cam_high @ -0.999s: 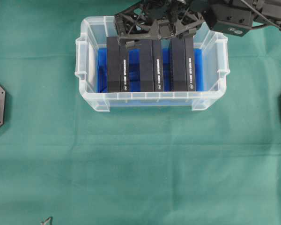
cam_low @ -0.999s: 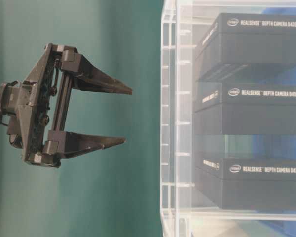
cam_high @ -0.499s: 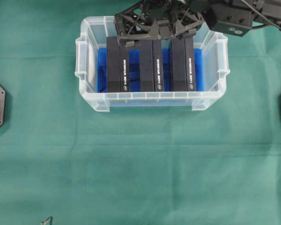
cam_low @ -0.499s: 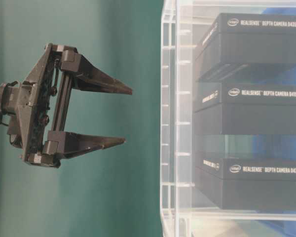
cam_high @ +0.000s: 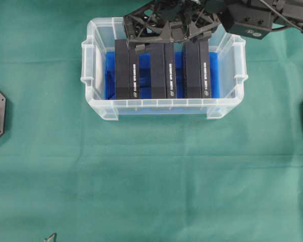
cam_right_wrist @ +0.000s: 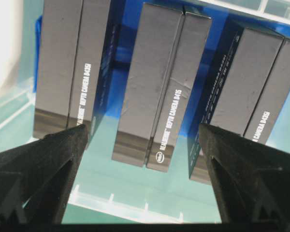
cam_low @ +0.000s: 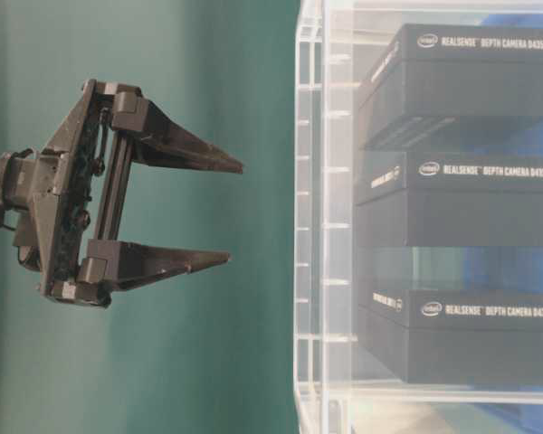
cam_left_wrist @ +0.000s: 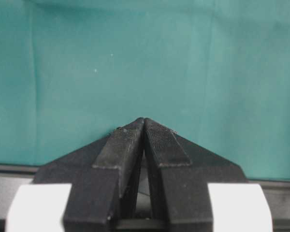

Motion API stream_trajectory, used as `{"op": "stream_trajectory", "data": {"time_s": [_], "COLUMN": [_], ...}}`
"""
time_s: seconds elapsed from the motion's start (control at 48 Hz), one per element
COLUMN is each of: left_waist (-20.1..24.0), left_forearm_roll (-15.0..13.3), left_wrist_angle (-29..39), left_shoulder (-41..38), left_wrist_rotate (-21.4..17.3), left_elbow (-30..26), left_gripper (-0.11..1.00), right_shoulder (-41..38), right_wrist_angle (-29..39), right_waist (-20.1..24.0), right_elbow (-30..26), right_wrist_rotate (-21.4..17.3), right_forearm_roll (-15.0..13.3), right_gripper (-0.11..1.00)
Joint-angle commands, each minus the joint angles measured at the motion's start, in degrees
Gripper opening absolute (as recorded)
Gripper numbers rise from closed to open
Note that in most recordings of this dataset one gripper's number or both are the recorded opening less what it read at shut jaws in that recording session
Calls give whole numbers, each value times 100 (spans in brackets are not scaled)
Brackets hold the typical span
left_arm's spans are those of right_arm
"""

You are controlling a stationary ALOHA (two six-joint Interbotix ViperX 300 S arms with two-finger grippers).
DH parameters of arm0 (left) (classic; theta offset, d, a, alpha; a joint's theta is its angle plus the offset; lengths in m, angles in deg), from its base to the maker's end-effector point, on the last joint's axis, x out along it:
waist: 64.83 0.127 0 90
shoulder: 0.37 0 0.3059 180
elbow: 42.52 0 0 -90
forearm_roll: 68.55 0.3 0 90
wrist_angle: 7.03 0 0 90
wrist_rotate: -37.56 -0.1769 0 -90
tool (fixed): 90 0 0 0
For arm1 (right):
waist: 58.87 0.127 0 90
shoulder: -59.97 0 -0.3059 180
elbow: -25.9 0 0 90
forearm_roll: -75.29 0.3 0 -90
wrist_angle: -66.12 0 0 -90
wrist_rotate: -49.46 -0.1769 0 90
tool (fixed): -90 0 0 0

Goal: Take the box out of the case with the right arm.
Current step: 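Lower the right gripper around the middle black box, then close the right gripper on the middle black box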

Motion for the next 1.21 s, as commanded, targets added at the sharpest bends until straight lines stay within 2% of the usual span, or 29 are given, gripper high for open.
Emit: {"op": "stream_trajectory", "data": {"time_s": [0.0,0.791,0.957,1.186], "left_waist": [9,9,9,9], "left_forearm_roll": [18,18,18,18], "left_wrist_angle": [-18,-18,-18,-18], "left_shoulder": [-9,-9,-18,-18], "left_wrist_rotate": [0,0,0,0], "left_elbow": [-149,-149,-141,-141], "left_gripper": [0,0,0,0], "right_shoulder": [79,-114,-132,-167], "right_wrist_angle": [-9,-53,-352,-844], "right_waist": [9,18,9,-53], "right_elbow": [-141,53,299,729], "right_wrist_rotate": [-9,-44,-53,-53], "right_forearm_roll": [0,9,18,176], "right_gripper": [93,93,93,93]}}
